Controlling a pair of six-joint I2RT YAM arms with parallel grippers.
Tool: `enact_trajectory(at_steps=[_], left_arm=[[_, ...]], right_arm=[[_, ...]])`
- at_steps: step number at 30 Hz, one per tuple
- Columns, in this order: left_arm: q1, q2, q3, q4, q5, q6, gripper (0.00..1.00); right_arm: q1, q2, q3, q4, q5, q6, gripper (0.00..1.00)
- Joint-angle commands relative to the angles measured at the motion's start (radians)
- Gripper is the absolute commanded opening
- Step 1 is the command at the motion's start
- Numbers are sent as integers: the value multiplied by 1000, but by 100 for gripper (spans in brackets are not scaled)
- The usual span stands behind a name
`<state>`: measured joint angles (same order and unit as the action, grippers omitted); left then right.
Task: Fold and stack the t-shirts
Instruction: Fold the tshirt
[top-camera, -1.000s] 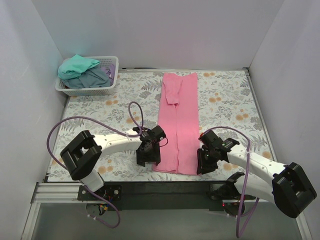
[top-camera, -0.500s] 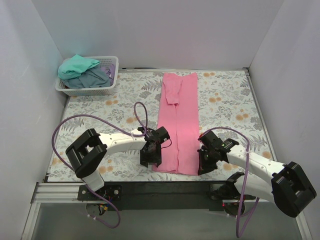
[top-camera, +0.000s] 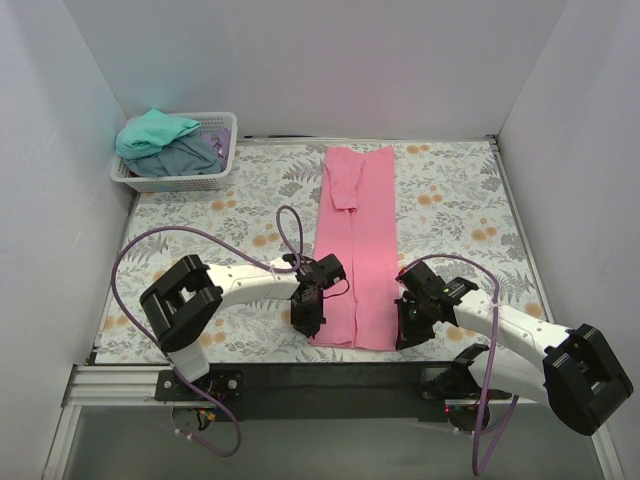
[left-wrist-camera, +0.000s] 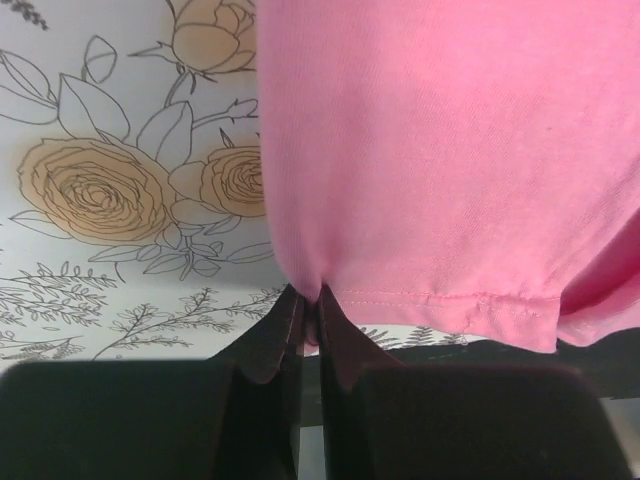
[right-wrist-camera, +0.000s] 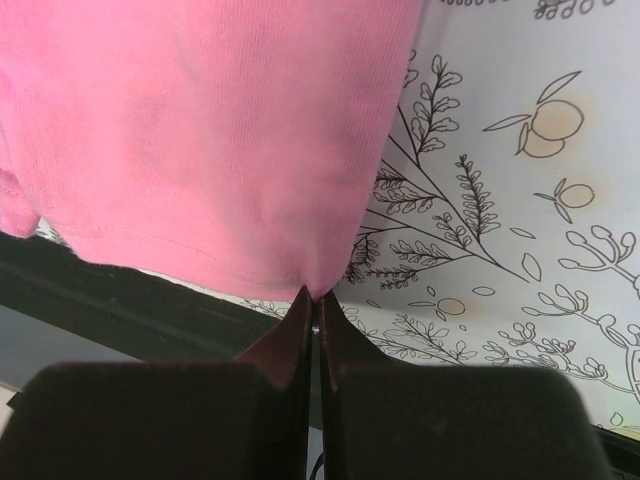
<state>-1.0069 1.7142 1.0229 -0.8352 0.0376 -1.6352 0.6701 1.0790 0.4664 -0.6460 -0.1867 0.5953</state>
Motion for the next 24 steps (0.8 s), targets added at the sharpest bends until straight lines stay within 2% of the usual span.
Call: enact_trajectory(at_steps=[1, 4, 9, 14, 17, 18, 21, 24], left_arm=[[-19, 22, -12, -27, 44, 11, 0], [-35, 4, -27, -44, 62, 6, 0], [-91, -112, -81, -96, 93, -47, 0], [-130, -183, -158, -64, 151, -95, 0], [-116, -199, -147, -27, 145, -74, 0], [-107, -194, -127, -25, 133, -62, 0], [-44, -177, -29, -45, 53, -5, 0], [69, -160, 55, -24, 24, 55, 0]], right_arm=[[9, -10, -6, 8, 20, -25, 1], [16, -34, 17, -29, 6, -29, 1], [60, -71, 25, -118, -69, -37, 1], [121, -137, 12, -162, -114, -5, 1], [120, -119, 83, -198, 1, -25, 1], [120, -102, 144, -222, 83, -37, 1], [97, -12, 251, -239, 215, -100, 1], [27, 83, 392, -233, 269, -187, 1]])
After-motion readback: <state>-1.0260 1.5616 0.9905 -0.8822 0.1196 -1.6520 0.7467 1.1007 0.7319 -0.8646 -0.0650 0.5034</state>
